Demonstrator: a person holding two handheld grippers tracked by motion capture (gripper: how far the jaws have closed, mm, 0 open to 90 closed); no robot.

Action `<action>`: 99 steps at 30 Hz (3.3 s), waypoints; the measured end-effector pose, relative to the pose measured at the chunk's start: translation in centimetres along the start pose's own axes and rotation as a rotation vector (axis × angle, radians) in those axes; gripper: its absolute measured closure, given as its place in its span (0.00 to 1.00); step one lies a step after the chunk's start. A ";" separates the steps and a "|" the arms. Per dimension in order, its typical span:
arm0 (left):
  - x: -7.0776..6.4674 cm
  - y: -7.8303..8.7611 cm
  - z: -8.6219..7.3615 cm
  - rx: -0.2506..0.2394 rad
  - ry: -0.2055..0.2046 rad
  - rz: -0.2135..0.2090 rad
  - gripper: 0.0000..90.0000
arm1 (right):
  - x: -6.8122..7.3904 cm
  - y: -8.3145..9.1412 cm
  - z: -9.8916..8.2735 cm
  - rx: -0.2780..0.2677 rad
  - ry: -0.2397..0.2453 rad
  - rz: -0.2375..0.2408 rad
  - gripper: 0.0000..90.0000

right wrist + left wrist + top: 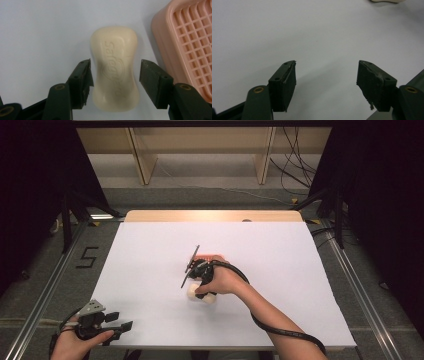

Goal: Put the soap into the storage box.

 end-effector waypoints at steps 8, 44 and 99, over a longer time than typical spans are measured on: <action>-0.1 -0.1 0.0 -0.011 0.005 0.016 0.35 | -0.5 -0.7 -0.1 0.004 0.063 -0.018 0.48; 0.0 -0.1 0.0 -0.002 0.006 -0.008 0.35 | -0.2 -2.1 0.5 0.028 0.100 -0.017 0.51; 0.0 -0.1 -0.1 0.009 0.008 -0.012 0.35 | -0.4 -1.5 -0.3 0.042 0.044 0.008 0.56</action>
Point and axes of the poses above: each handheld gripper's, and its own axes: y roughly backward along the jaws, z roughly out of its top, x roughly to its left, the point moved 4 cm from there along -y, roughly forward along the jaws, and after that the axes turned 15 degrees about -z, right-handed, at the moved point
